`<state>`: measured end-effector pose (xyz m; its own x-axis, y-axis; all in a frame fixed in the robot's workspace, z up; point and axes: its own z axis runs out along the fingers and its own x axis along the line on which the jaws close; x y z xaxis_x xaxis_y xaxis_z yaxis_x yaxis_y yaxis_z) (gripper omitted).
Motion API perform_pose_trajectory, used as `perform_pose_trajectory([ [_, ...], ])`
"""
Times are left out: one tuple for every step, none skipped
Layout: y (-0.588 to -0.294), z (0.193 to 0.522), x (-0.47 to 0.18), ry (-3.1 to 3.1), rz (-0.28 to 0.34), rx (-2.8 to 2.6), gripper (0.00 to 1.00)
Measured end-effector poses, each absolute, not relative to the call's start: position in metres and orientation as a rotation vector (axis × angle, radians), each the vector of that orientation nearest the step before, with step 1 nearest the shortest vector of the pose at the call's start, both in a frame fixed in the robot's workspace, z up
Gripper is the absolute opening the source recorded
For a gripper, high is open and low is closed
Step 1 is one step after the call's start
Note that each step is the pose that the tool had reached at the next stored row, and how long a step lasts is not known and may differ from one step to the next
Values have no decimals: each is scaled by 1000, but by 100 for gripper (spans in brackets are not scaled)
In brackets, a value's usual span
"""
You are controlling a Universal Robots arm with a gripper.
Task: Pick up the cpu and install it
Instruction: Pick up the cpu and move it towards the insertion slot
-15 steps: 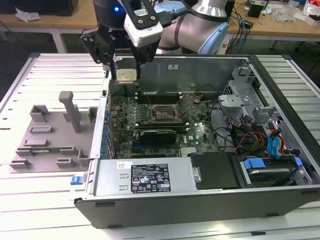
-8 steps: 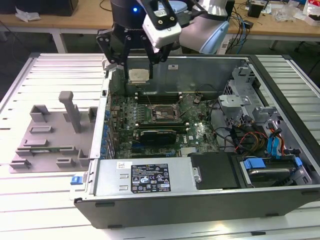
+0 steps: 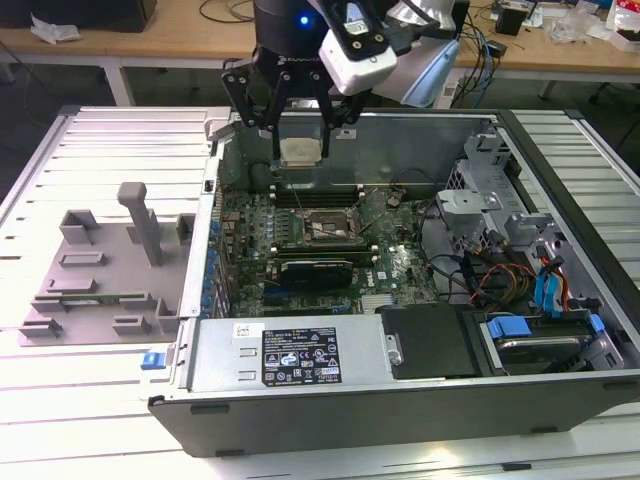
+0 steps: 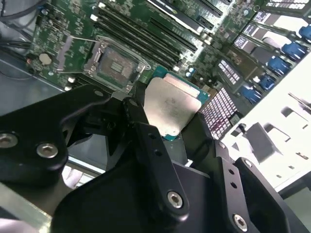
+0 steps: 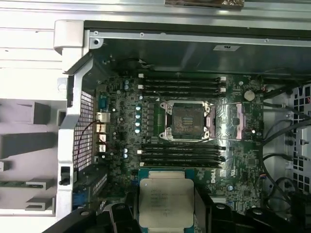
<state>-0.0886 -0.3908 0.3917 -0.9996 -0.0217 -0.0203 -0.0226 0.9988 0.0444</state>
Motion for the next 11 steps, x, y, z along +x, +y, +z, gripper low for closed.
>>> perform_pose_trajectory([
  [-391, 392, -86, 3121, 70, -35, 55],
  [-391, 392, -83, 3121, 70, -35, 55],
  [-391, 392, -80, 3121, 70, -35, 55],
  [-391, 392, -77, 3121, 70, -35, 55],
  [-391, 392, -74, 3121, 70, -35, 55],
  [-391, 392, -70, 3121, 70, -35, 55],
  [-391, 392, -67, 3121, 70, -35, 55],
  [-391, 392, -64, 3121, 70, -35, 55],
  [-391, 392, -61, 3121, 70, -35, 55],
  [-391, 392, -59, 3121, 70, -35, 55],
  [-391, 392, -57, 3121, 70, -35, 55],
])
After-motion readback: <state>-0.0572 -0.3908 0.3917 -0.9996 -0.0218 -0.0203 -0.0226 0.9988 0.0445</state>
